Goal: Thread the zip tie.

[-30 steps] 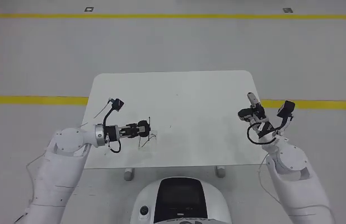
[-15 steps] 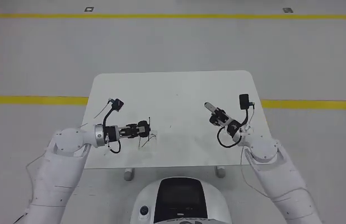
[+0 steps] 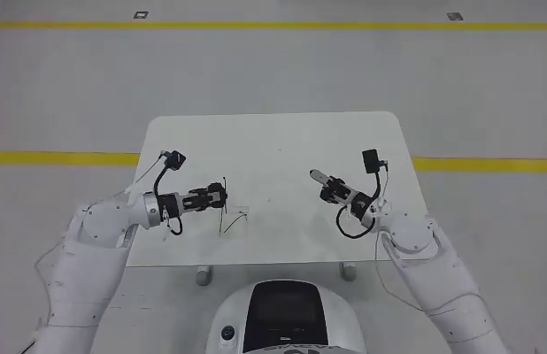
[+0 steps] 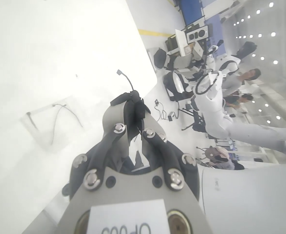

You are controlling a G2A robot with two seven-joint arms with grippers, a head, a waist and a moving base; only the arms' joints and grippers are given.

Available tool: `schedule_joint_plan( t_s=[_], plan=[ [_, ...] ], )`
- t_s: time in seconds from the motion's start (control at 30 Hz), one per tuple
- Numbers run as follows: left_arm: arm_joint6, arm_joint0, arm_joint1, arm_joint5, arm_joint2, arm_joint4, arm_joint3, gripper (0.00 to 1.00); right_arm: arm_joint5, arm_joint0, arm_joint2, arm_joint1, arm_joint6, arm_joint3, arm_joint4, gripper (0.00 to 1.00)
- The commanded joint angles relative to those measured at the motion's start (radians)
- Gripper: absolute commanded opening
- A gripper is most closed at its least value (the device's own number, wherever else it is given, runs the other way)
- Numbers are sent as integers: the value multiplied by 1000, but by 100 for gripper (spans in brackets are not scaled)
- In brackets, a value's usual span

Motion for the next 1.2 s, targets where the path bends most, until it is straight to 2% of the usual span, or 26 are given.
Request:
schedule_joint_plan(
  t_s=[0.0,0.07,0.17,0.23,0.37,0.63,0.67,0.73,0.8,0.87,0.93,1.07,1.17],
  plan=[
    [-9,14,10,0,3,38,-42,0,-11,26,-24,-1,64,28,-2,100],
    [-30,26,24,0,8,73,-80,0,-13,59,-52,-3,115,62,-19,100],
    [-42,33,47,0,17,112,-111,0,-17,109,-94,-8,166,106,-42,100],
    [-14,35,62,0,20,123,-101,0,-24,137,-117,-12,184,134,-41,100],
    [-4,20,95,0,65,112,-119,0,-36,188,-165,-24,189,194,-37,100],
    [-4,20,95,0,65,112,-119,0,-36,188,-165,-24,189,194,-37,100],
    [11,19,95,1,65,127,-120,0,-36,188,-165,-24,189,194,-37,100],
    [35,20,96,0,86,182,-124,0,-85,179,-171,-23,228,199,-14,100],
    [21,8,98,0,97,113,-126,0,-111,197,-177,-21,289,223,-21,100],
    [3,-3,106,0,85,109,-115,0,-155,216,-188,-24,353,258,33,100],
    [-10,4,114,0,80,93,-125,0,-178,244,-205,-28,381,293,40,100],
    [-43,35,134,0,41,28,-155,0,-223,325,-270,-47,453,377,75,100],
    [-125,49,146,0,15,-72,-181,0,-256,384,-320,-66,495,451,107,100]
  ],
)
